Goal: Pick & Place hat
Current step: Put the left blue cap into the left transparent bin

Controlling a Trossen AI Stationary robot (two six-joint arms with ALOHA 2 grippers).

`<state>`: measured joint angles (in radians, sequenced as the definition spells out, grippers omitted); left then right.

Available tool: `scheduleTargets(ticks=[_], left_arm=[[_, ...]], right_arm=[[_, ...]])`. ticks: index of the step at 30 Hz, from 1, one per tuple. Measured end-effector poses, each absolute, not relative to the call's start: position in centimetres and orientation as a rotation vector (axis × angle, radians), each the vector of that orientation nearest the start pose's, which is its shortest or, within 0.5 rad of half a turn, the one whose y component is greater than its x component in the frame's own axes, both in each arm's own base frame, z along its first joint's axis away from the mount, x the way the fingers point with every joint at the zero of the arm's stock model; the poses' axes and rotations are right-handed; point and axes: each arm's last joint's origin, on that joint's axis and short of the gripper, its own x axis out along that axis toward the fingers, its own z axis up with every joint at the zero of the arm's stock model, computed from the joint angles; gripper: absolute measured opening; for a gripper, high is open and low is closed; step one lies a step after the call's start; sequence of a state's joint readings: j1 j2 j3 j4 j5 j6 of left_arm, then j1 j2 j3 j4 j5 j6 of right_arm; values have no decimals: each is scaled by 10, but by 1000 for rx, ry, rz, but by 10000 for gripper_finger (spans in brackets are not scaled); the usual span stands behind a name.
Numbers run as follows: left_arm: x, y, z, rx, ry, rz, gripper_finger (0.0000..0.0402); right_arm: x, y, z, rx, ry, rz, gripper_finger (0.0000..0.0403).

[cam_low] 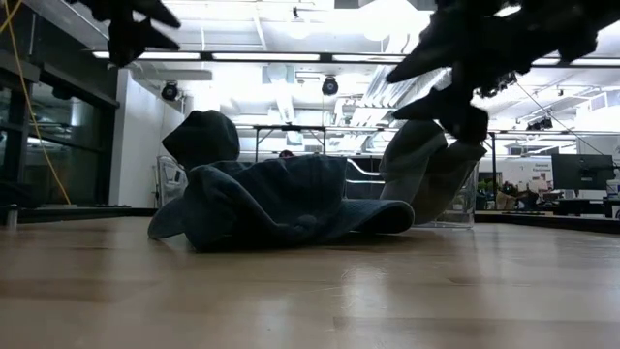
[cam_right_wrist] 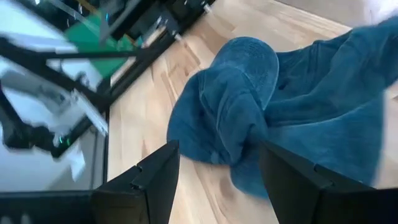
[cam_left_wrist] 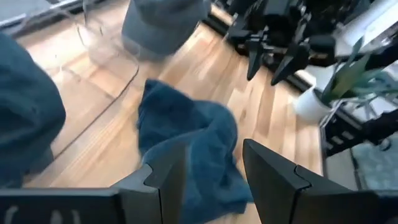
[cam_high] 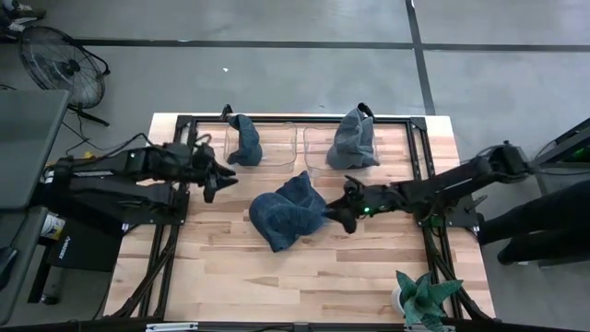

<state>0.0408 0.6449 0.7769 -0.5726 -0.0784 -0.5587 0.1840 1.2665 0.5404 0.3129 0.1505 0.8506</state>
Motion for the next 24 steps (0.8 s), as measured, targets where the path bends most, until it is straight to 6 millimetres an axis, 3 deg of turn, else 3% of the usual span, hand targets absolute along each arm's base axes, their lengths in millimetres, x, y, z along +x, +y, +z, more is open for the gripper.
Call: scheduleTargets(ticks=[11,17,24], left_arm=[[145,-9,268,-561,397,143,156],[152,-13,243,-573,427,152,156],[160,-14,234,-580,437,148,156]], right_arm=[[285,49,158,991,354,-192,209],[310,54,156,959,386,-178,209],[319,55,156,934,397,-232,209]])
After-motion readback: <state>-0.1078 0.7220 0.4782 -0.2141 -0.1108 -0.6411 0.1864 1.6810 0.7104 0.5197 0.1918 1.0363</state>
